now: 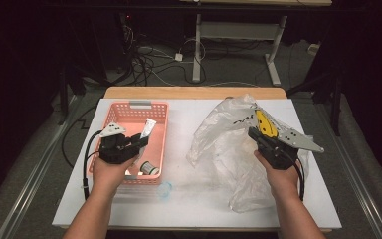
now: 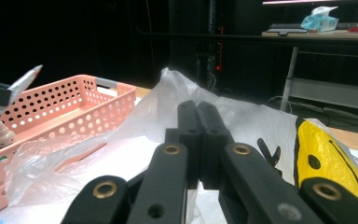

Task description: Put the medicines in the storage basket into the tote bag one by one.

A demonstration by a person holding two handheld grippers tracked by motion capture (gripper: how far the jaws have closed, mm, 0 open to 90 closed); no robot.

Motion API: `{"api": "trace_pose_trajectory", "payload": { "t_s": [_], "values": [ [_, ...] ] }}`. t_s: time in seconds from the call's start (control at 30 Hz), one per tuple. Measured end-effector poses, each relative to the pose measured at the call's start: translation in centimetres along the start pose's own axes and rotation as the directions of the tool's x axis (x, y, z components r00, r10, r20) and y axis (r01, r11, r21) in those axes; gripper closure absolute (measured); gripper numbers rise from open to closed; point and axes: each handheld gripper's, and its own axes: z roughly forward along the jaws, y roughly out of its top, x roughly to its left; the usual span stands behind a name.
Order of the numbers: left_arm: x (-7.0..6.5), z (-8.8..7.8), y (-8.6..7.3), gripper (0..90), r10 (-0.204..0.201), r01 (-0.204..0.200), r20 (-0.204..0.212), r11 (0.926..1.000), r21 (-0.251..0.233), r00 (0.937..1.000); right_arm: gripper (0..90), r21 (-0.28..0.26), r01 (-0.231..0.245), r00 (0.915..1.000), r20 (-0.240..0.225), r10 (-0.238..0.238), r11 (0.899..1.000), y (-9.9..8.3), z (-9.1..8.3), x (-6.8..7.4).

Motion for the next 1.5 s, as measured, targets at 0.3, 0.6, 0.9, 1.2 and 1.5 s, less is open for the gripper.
{"api": "trace_pose_trajectory", "payload": {
  "t_s": [0.3, 0.6, 0.9, 1.2, 1.5],
  "values": [
    [-2.4, -1.0, -0.5, 68.2, 0.054, -0.052, 0.041, 0.9979, -0.039, 0.9977, 90.0, 0.002, 0.003, 1.0, -0.008, -0.003, 1.0, 0.0, 0.0, 0.1],
    [-4.9, -1.3, -1.2, 68.2, 0.092, -0.088, 0.091, 0.9951, -0.044, 0.9916, 90.0, 0.0, -0.001, 1.0, -0.008, 0.001, 1.0, 0.1, -0.1, 0.1],
    [-6.5, -0.5, -1.6, 68.2, 0.115, -0.111, 0.153, 0.9933, -0.032, 0.9816, 90.0, -0.001, 0.007, 0.9999, -0.013, -0.007, 1.0, 0.1, -0.2, 0.2],
    [-8.2, -0.7, -1.3, 68.2, 0.149, -0.14, 0.181, 0.9881, -0.065, 0.9722, 90.0, 0.0, 0.002, 0.9999, -0.01, -0.002, 1.0, 0.0, -0.1, 0.3],
    [-10.6, 0.6, -1.6, 68.2, 0.181, -0.175, 0.226, 0.9835, -0.045, 0.9572, 90.0, 0.003, 0.011, 0.9999, -0.011, -0.011, 1.0, 0.0, 0.0, 0.4]
  ]
}}
